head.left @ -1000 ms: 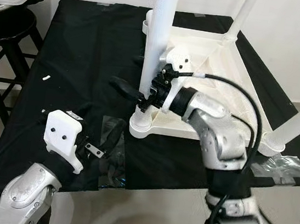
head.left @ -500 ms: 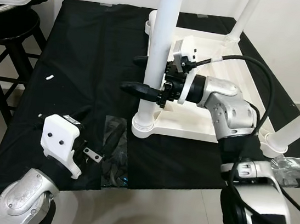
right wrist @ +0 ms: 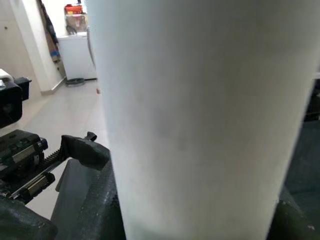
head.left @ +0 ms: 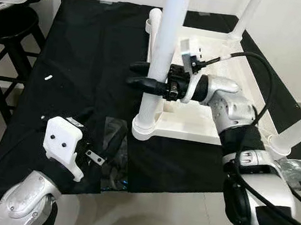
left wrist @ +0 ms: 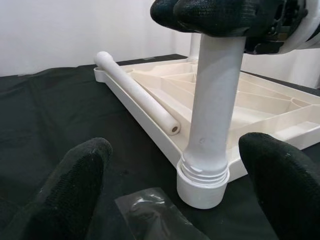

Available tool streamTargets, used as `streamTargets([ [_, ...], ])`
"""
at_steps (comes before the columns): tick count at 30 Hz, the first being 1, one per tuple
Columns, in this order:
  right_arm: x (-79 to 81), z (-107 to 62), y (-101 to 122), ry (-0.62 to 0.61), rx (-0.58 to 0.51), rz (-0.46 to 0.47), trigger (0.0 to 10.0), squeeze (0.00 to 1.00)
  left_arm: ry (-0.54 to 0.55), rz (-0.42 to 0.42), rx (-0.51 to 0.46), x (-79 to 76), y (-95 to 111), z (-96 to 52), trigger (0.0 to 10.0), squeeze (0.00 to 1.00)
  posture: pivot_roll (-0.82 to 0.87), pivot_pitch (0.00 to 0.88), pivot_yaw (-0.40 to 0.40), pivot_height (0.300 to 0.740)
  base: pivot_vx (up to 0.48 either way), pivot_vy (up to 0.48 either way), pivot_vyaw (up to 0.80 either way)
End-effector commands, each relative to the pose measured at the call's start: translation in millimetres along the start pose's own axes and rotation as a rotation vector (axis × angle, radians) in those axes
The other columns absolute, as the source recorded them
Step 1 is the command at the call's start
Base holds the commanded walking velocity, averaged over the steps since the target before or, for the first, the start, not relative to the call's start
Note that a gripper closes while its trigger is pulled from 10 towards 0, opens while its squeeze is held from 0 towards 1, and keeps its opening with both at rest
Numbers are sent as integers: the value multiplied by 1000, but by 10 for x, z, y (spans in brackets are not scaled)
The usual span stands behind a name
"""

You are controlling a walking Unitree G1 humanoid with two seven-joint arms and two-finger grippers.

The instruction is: Building children table

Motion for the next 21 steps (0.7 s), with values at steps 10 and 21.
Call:
streamTargets([
  [10, 147, -49, -559, -948, -57, -20, 0, 0, 8, 1, 5, 13, -19, 12, 10000, 0, 22, 210, -95, 740, 0, 0, 0],
  [21, 278, -31, -652, -1073, -46, -21, 0, 0, 10, 9, 5, 45, -68, 68, 10000, 0, 28, 177, -87, 740, 0, 0, 0],
])
Point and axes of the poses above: a point about 5 cm out from each wrist's last joint towards the gripper, its own z axis pointing out of the wrist towards the gripper, its own y axis along the axis of the wrist's last joint, x = y × z, the point moved 3 cm from there along z, pointing out of the wrist towards the gripper, and after that the axes turned 8 degrees about z, right-handed, at the moved point
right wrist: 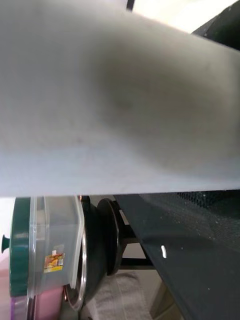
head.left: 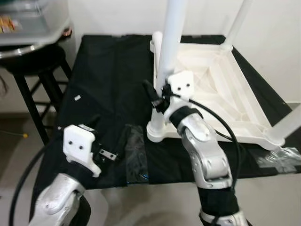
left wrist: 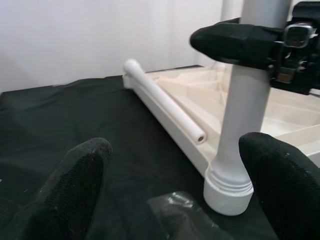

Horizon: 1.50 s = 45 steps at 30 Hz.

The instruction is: Building children table

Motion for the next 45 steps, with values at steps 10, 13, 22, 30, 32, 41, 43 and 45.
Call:
streamTargets([
  [10, -150, -73, -277, -145, 107, 10, 10000, 1000, -2, 2, 4, -9, -34, 2, 10000, 0, 32, 168, -80, 740, 0, 0, 0],
  [13, -105, -122, -217, -153, 90, 30, 10000, 1000, -2, 2, 3, -9, -40, 10, 10000, 0, 31, 164, -81, 740, 0, 0, 0],
  [22, -173, -287, -166, -66, 59, 25, 10000, 1000, 29, -3, 10, 54, -60, 15, 10000, 0, 10, 148, -67, 740, 0, 0, 0],
  [30, -521, -993, -494, -205, 174, -116, 10000, 0, 283, 45, 102, 423, -148, -235, 10000, 0, -25, 141, -35, 740, 0, 0, 0],
  [32, -521, -993, -494, -205, 174, -116, 10000, 0, 283, 45, 102, 423, -148, -235, 10000, 0, -25, 141, -35, 740, 0, 0, 0],
  [41, -675, -1367, -678, -334, 250, -126, 10000, 0, 414, 71, 223, 439, -410, -520, 10000, 0, -40, 106, -42, 740, 0, 0, 0],
  [43, -689, -1386, -699, -344, 258, -130, 10000, 0, 422, 71, 219, 439, -426, -517, 10000, 0, -45, 98, -38, 740, 0, 0, 0],
  [45, -703, -1376, -733, -345, 264, -132, 10000, 0, 431, 77, 212, 443, -455, -489, 10000, 0, -45, 80, -39, 740, 0, 0, 0],
])
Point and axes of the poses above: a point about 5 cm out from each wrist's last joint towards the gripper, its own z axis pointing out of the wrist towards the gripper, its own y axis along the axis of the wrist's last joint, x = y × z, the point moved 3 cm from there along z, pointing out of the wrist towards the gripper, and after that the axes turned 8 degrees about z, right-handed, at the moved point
